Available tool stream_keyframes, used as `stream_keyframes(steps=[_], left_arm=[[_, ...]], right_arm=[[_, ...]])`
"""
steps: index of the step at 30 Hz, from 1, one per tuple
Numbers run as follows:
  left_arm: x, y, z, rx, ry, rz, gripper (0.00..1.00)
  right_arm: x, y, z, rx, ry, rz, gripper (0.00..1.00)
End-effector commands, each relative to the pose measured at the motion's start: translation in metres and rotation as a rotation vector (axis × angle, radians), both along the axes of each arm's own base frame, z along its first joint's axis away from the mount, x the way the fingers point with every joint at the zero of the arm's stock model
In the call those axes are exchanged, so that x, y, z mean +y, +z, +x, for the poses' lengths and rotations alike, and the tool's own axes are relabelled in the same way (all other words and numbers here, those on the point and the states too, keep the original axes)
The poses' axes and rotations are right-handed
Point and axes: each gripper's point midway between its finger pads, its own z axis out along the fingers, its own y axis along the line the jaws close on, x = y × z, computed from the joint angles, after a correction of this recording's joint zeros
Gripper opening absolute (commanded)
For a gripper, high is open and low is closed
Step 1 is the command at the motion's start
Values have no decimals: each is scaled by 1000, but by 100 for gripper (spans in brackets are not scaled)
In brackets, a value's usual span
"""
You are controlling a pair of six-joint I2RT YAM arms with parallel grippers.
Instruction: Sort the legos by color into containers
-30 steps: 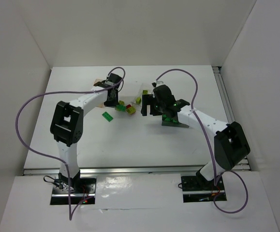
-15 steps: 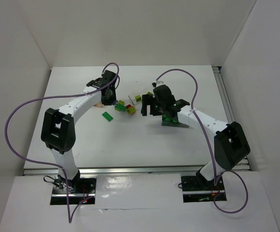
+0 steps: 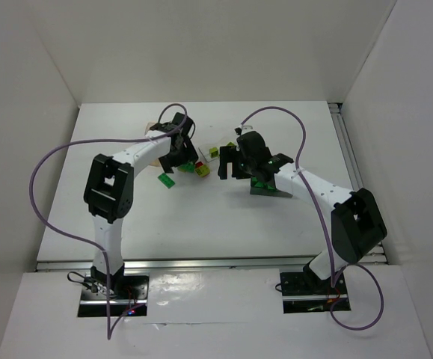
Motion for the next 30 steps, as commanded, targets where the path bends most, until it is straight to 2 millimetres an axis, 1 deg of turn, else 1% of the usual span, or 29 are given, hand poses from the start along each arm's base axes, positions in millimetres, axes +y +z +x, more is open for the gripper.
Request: stream_keyframes(steps=[1,2,4,5,6,9,11,12,13,14,15,16,17,18,19,20,21,22,24,25,26,27,28,29,30], left_arm=[[-8,11,18,-47,116,-37,88],[-7,3,21,-39,131,-25,88],[-7,0,25,-30,143,-14,87],[-6,-11,24,-4,161,3,84],[-2,-15,21,15,176,23,84],[2,-19,21,24,183,51,78],[4,-26,11,50,177,81,74],[5,-17,10,36,178,74,72],[9,-20,4,45,180,89,71],[7,-19,-1,48,157,95,71],[11,-18,-3,46,147,111,70],[13,-20,-9,58,147,117,69],[13,-14,-12,46,132,128,69],[15,-13,-15,49,118,134,66],[16,-18,-17,55,106,141,66],[15,-13,-14,37,99,135,65],[15,-13,-15,38,86,140,65],[15,-18,-13,41,86,142,65],[13,-20,-9,40,75,145,65],[12,-26,-11,59,60,148,65],[11,-23,-8,51,52,146,65],[11,-27,-9,59,51,150,65],[10,-24,-6,51,44,149,65],[11,-28,-7,61,31,159,65],[10,-27,-4,49,19,157,64]], right_arm=[[3,11,3,-28,-4,11,94],[3,11,3,-28,-4,11,94],[3,7,3,-24,2,0,94],[3,7,3,-24,2,0,94],[3,7,3,-24,2,0,94],[3,3,3,-17,2,-6,94],[2,0,2,-9,2,-11,94],[1,0,2,-9,2,-11,94],[1,0,2,-9,2,-11,94],[1,0,2,-9,2,-11,94],[3,0,1,-6,9,-6,94],[3,0,1,-6,9,-6,94],[3,0,1,-6,9,-6,94],[3,0,1,-6,9,-6,94],[4,1,2,-13,9,-1,94],[4,1,2,-13,9,-1,94],[5,1,1,-6,10,10,94],[5,1,1,-6,10,10,94],[7,1,3,-6,10,10,94],[7,1,3,-6,10,10,94],[7,1,3,-6,10,10,94],[7,1,3,-6,10,10,94],[6,0,2,1,9,5,94],[5,0,3,-2,3,0,94],[5,0,3,-2,3,0,94]])
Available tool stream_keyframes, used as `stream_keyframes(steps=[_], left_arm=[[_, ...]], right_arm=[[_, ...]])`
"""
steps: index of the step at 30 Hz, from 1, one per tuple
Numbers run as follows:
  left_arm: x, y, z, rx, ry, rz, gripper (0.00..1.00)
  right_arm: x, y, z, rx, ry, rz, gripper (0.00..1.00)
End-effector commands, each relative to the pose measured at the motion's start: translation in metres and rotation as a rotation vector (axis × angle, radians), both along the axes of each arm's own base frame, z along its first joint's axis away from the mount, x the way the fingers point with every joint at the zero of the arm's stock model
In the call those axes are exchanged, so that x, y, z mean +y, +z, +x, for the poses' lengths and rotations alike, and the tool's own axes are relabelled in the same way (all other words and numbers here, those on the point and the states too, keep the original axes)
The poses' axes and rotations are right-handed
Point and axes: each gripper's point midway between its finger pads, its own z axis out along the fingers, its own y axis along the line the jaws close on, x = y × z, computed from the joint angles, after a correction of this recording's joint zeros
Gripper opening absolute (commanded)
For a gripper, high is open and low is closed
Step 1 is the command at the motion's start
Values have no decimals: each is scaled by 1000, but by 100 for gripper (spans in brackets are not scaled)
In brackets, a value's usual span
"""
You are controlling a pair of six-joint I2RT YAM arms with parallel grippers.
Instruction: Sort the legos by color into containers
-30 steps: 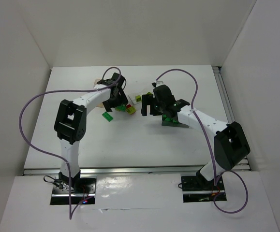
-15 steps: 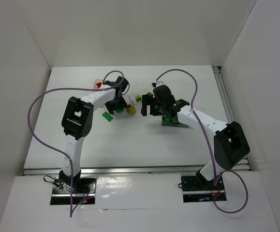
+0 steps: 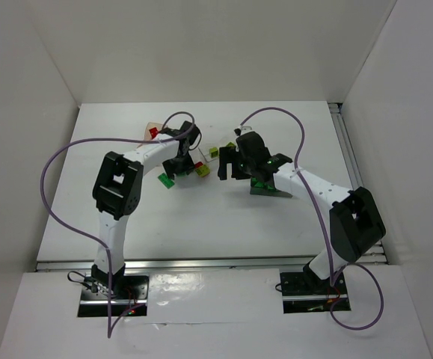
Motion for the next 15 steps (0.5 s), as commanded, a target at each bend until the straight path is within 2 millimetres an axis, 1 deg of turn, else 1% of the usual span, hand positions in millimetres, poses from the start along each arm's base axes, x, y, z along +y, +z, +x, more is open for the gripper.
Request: stream_keyframes(steps=[1,2,4,7,8,9,11,13,14,15], left_arm=[[-2,9,14,-34,-55,16,64],[-2,5,15,-28,-85,28,64],[-3,9,24,-50,-111,39,62],[-2,7,25,-42,-143,53,51],[-3,7,28,-49,-162,56,46],[-4,7,27,-47,-165,48,44],[-4,7,27,-45,-175,52,40],[-6,7,28,-48,-186,43,33],[-7,10,26,-48,-189,34,29],[-8,18,26,-61,-199,23,23]], right_arm=[[4,5,3,-14,0,5,94],[4,5,3,-14,0,5,94],[5,9,5,-21,0,10,94],[5,9,5,-22,0,10,94],[5,9,5,-22,0,10,94],[5,5,5,-14,0,5,94],[5,5,5,-14,0,5,94],[5,5,5,-14,0,5,94],[5,5,5,-14,0,5,94],[5,5,5,-14,0,5,94]])
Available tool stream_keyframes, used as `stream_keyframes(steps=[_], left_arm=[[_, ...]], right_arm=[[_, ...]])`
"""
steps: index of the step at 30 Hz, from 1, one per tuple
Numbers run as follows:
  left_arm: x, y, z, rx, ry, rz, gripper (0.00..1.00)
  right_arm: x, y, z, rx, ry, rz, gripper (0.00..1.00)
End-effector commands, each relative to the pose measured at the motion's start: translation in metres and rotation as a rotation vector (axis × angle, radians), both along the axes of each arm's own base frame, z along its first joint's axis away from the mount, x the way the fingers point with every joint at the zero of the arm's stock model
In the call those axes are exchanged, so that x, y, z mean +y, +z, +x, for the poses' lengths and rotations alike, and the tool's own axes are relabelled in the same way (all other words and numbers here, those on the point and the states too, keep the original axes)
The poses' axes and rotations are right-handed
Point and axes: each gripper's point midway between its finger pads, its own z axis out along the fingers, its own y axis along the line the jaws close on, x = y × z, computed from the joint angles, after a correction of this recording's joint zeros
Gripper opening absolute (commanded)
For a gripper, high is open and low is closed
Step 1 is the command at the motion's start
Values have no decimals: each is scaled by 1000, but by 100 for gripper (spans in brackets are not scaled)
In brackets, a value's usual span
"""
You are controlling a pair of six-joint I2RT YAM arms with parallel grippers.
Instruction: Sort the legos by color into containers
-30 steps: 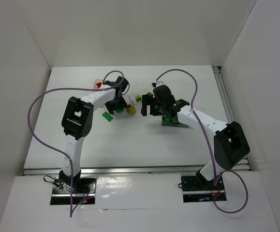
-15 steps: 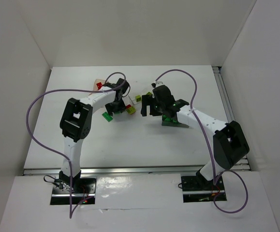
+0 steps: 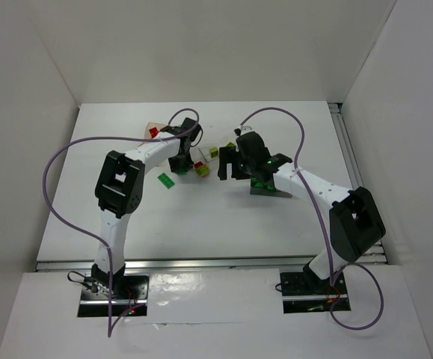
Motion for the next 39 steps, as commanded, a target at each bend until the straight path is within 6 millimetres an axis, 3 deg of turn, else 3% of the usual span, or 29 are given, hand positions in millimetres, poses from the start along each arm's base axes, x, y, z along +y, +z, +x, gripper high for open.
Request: stream_keyframes(steps=[1,5,10,13,14,15,18,23,25,27,29,34,39], left_arm=[[-6,20,8,-42,-40,-27,23],[-4,46,-8,-60,-86,-54,0],[-5,83,-34,-123,-224,-123,0],[-18,91,-42,-165,-297,-204,0],[-16,84,-51,-152,-316,-210,0],[-18,96,-53,-188,-326,-234,0],[-25,102,-59,-210,-373,-280,0],[-32,116,-64,-249,-413,-330,0],[-34,115,-68,-248,-422,-344,0],[-36,117,-67,-259,-437,-352,0],[-38,117,-68,-256,-443,-361,0],[-39,123,-72,-269,-456,-381,0],[-41,124,-75,-275,-463,-393,0]], right_arm=[[5,5,5,-15,0,5,94],[7,8,1,-12,21,11,94],[26,32,-3,-54,93,132,94],[45,44,-7,-43,130,247,94],[52,54,-10,-49,154,293,94],[56,56,-11,-47,161,319,94],[70,65,-12,-34,190,402,93],[81,64,1,-34,190,458,91],[87,54,0,-11,208,475,87],[91,57,4,-19,227,510,87],[95,45,3,27,228,522,86],[100,38,12,35,213,524,84],[106,37,19,42,195,557,76]])
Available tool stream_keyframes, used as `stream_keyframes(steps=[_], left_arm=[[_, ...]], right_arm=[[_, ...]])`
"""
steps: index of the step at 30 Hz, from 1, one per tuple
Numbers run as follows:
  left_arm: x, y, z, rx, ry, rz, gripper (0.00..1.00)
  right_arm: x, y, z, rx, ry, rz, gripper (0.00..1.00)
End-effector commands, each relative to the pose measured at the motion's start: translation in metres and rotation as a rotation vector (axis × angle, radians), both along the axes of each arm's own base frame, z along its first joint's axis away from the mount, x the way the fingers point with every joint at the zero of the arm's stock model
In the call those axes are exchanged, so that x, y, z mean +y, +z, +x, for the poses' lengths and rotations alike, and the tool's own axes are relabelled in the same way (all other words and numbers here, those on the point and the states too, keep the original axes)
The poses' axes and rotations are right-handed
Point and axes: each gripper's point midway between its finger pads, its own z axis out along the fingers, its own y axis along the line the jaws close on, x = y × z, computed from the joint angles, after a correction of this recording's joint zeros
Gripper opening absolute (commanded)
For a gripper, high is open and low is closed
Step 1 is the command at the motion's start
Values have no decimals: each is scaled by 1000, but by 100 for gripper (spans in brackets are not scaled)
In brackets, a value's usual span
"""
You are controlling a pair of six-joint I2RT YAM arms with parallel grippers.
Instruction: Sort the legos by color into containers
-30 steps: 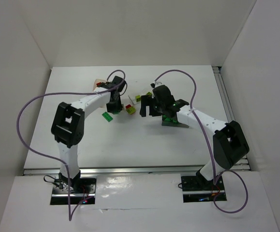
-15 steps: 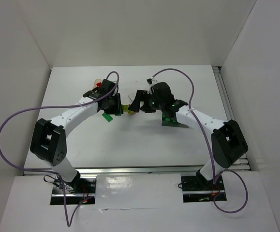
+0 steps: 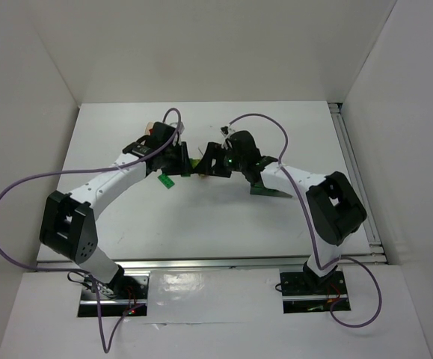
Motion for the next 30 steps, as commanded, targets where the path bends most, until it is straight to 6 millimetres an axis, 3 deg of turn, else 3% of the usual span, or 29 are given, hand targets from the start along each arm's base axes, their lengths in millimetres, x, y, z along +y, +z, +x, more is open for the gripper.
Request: stream_keyframes(steps=[1,8,14,16,18,22,23,28,29,30], left_arm=[[-4,11,-1,-48,-40,-25,0],[-5,11,-2,-48,-53,-27,0],[-6,15,0,-57,-53,-30,0],[-6,15,0,-57,-53,-30,0],[-4,15,1,-53,-53,-39,0],[5,20,3,-69,-26,-37,0],[10,20,5,-72,-10,-29,0],[28,26,7,-70,89,-18,0],[34,27,7,-75,107,-11,0],[34,27,7,-75,107,-11,0]], right_arm=[[11,37,24,-88,-19,114,72],[20,38,30,-63,-6,182,60],[23,34,30,-39,8,185,36],[19,30,31,-40,-18,162,27],[9,23,36,-42,-65,98,27],[-21,18,66,-100,-213,-87,23],[-20,28,73,-129,-223,-83,23],[-47,25,110,-142,-314,-169,23],[-53,32,122,-162,-333,-175,23],[-59,23,130,-156,-337,-199,23]])
